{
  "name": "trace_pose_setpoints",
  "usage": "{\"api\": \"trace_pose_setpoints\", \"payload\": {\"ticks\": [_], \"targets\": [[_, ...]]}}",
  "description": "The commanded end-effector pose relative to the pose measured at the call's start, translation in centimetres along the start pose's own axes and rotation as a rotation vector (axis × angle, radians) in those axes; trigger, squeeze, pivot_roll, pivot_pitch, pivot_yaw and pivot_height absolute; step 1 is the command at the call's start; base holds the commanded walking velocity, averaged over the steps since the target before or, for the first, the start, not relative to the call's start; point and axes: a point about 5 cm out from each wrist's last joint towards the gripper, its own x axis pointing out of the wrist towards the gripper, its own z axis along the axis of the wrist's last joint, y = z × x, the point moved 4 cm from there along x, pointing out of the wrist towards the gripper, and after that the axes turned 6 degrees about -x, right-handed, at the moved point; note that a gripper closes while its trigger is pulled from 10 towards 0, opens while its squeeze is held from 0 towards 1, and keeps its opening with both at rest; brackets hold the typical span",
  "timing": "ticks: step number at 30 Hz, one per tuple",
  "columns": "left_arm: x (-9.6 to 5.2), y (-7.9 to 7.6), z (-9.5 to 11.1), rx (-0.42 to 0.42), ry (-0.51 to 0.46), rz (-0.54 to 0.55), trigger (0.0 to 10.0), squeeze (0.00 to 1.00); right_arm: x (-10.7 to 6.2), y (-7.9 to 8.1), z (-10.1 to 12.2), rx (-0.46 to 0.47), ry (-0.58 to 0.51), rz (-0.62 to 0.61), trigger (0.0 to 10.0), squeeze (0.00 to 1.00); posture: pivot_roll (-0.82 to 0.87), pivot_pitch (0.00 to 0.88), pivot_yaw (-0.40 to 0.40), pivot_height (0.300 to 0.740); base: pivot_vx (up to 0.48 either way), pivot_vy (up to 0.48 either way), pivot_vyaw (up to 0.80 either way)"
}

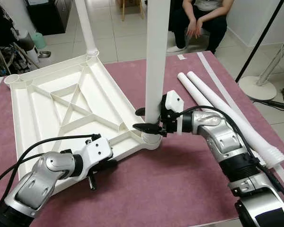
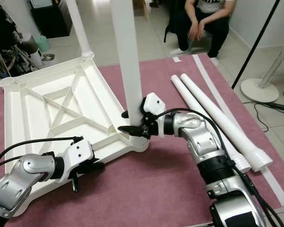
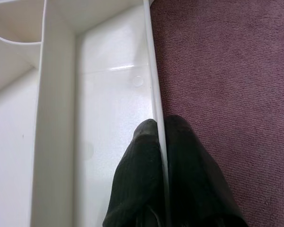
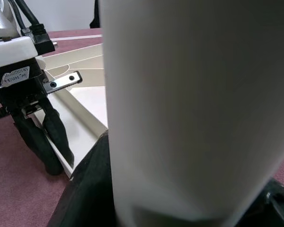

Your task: Building children table

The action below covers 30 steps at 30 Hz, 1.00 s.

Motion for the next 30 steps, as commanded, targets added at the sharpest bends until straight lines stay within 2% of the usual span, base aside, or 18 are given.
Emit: {"api": "trace_pose_setpoints", "payload": {"ticks": [1,5,7,9,10,11,13,15,16,17,18,19,20,22,26,27,28,30], "targets": [[-0.1,0.4,3.0,0.079,-0.109,0.03,10.0,0.0,1.2,0.7,-0.4,0.016,-0.001,0.0,0.0,0.0,0.04,0.0,0.082,0.74,0.0,0.0,0.0],[0.4,1.3,4.1,0.048,-0.156,0.08,10.0,0.0,1.8,-0.3,-1.7,0.02,0.055,-0.13,0.0,0.0,0.04,0.0,0.085,0.74,0.0,0.0,0.0],[0.4,1.3,4.1,0.048,-0.156,0.08,10.0,0.0,1.8,-0.3,-1.7,0.02,0.055,-0.13,0.0,0.0,0.04,0.0,0.085,0.74,0.0,0.0,0.0],[1.0,2.1,5.6,0.015,-0.192,0.131,10.0,0.0,2.5,-1.5,-2.5,0.023,0.106,-0.293,0.0,0.0,0.03,0.0,0.087,0.74,0.0,0.0,0.0],[1.0,2.1,5.6,0.015,-0.192,0.131,10.0,0.0,2.5,-1.5,-2.5,0.023,0.106,-0.293,0.0,0.0,0.03,0.0,0.087,0.74,0.0,0.0,0.0],[1.3,2.5,6.4,0.001,-0.204,0.161,10.0,0.0,2.8,-2.3,-3.0,0.021,0.145,-0.402,0.0,0.0,0.03,0.0,0.09,0.74,0.0,0.0,0.0],[1.3,2.5,6.4,0.001,-0.204,0.161,10.0,0.0,2.8,-2.3,-3.0,0.021,0.145,-0.402,0.0,0.0,0.03,0.0,0.09,0.74,0.0,0.0,0.0],[1.5,2.8,7.0,-0.007,-0.21,0.178,10.0,0.0,2.9,-2.7,-3.2,0.018,0.169,-0.469,0.0,0.0,0.03,0.001,0.092,0.74,0.0,0.0,0.0],[1.8,3.1,7.5,-0.013,-0.211,0.201,10.0,0.0,3.0,-3.4,-3.5,0.015,0.207,-0.557,0.0,0.0,0.03,0.002,0.093,0.74,0.0,0.0,0.0],[1.8,3.1,7.5,-0.013,-0.211,0.201,10.0,0.0,3.0,-3.4,-3.5,0.015,0.207,-0.557,0.0,0.0,0.03,0.002,0.093,0.74,0.0,0.0,0.0],[2.2,3.5,8.3,-0.014,-0.221,0.227,10.0,0.0,2.9,-4.3,-3.9,0.024,0.255,-0.676,0.0,0.0,0.03,0.004,0.095,0.74,0.0,0.0,0.0],[2.2,3.5,8.3,-0.014,-0.221,0.227,10.0,0.0,2.9,-4.3,-3.9,0.024,0.255,-0.676,0.0,0.0,0.03,0.004,0.095,0.74,0.0,0.0,0.0],[2.8,3.7,9.2,0.016,-0.215,0.258,10.0,0.0,3.0,-4.9,-4.2,0.042,0.296,-0.799,0.0,0.0,0.02,0.003,0.096,0.74,0.0,0.0,0.0],[3.5,3.9,10.1,0.053,-0.211,0.285,10.0,0.0,3.1,-5.2,-4.3,0.054,0.335,-0.934,0.0,0.0,0.02,0.003,0.099,0.74,0.0,0.0,0.0],[3.5,3.8,10.1,0.051,-0.211,0.279,10.0,0.0,3.7,-4.9,-4.1,0.067,0.313,-0.939,0.0,0.0,0.02,0.003,0.1,0.74,0.0,0.0,0.0],[3.4,3.7,9.9,0.051,-0.206,0.276,10.0,0.0,3.9,-4.9,-3.6,0.071,0.275,-0.943,10.0,0.0,0.02,0.003,0.1,0.74,0.0,0.0,0.0],[3.4,3.7,9.9,0.051,-0.206,0.276,10.0,0.0,3.9,-4.9,-3.6,0.071,0.275,-0.943,10.0,0.0,0.02,0.003,0.1,0.74,0.0,0.0,0.0],[3.1,3.6,9.4,0.053,-0.192,0.269,10.0,0.0,4.3,-4.8,-2.3,0.068,0.175,-0.904,10.0,0.0,0.02,0.005,0.1,0.74,0.0,0.0,0.0]]}}
